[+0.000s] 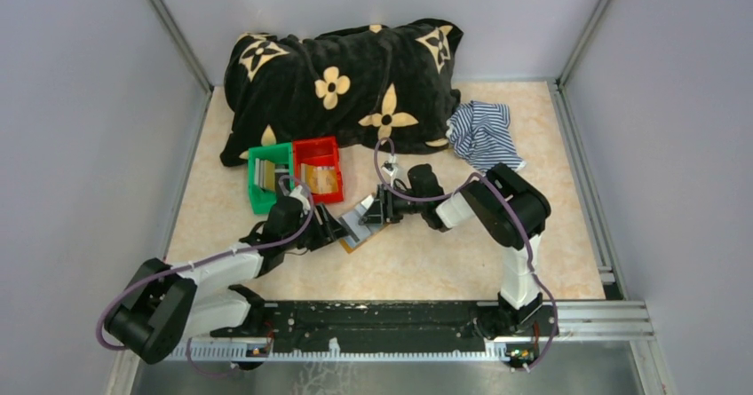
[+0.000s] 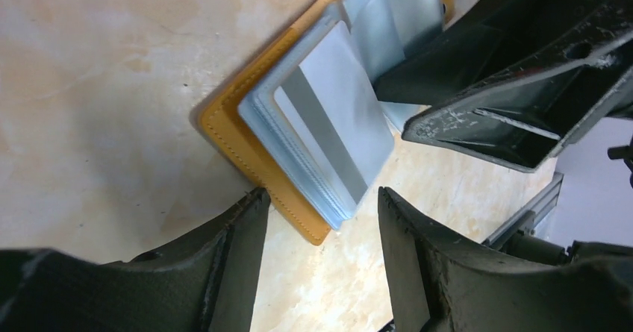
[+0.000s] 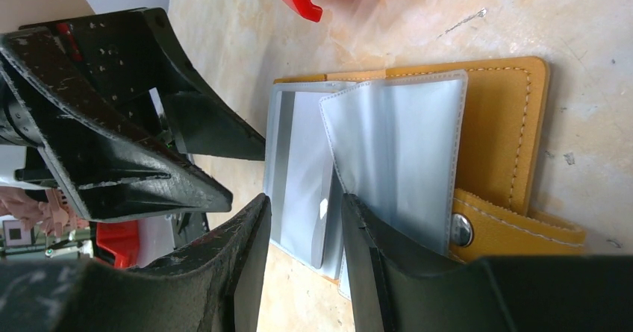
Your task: Take the credit cards out of the card holder
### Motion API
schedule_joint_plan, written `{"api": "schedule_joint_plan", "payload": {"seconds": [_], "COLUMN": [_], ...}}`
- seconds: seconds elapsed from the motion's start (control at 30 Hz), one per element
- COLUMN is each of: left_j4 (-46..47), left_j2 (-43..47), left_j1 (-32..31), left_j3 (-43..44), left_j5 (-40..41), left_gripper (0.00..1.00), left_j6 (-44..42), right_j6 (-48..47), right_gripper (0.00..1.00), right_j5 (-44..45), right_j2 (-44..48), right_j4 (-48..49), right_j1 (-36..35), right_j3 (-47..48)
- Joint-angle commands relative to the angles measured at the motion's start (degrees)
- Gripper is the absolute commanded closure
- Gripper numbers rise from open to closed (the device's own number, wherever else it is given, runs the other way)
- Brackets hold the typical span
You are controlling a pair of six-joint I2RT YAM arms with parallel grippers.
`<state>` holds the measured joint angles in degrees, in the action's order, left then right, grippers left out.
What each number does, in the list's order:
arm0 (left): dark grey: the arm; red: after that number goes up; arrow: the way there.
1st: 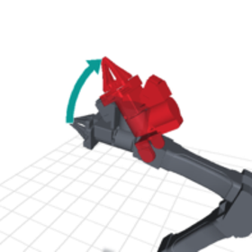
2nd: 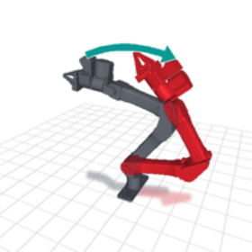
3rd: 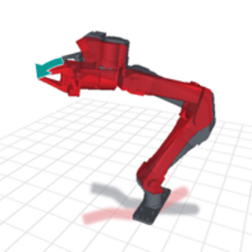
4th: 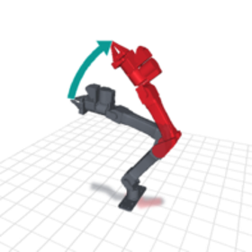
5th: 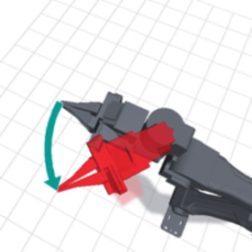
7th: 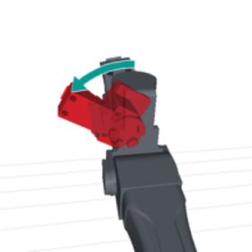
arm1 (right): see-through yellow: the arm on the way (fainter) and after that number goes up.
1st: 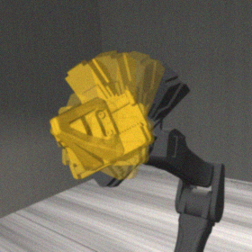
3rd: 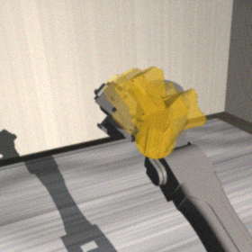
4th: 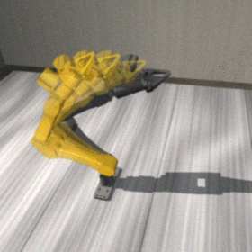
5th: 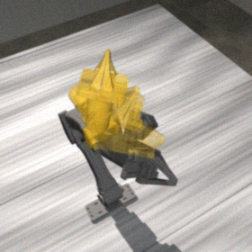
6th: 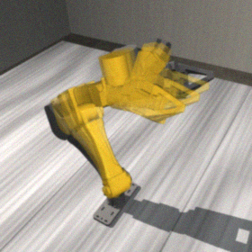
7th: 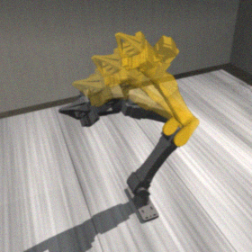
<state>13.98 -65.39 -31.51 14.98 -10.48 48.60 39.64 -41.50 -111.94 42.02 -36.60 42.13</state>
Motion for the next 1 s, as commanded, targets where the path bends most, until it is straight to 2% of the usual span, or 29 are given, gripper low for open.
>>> {"api": "schedule_joint_plan", "payload": {"seconds": [0.0,0.63,0.97], "left_j4": [0.6,-2.5,-3.4], "left_j2": [-1.3,-5.7,-3.4], "left_j1": [-0.2,1.2,1.5], "left_j3": [0.4,7.0,7.1], "left_j5": [0.3,3.5,1.9], "left_gripper": [0.37,0.35,0.36], "left_j6": [-0.4,-5.1,-5.3], "right_j6": [-2.2,-1.5,-0.6], "right_gripper": [0.59,0.58,0.58], "right_j5": [1.3,1.5,2.0], "right_j2": [-0.5,3.2,2.1], "right_j4": [-4.3,-4.9,-3.8], "right_j1": [-0.9,-2.3,-2.8], "right_j3": [-0.4,-5.1,-4.8]}}
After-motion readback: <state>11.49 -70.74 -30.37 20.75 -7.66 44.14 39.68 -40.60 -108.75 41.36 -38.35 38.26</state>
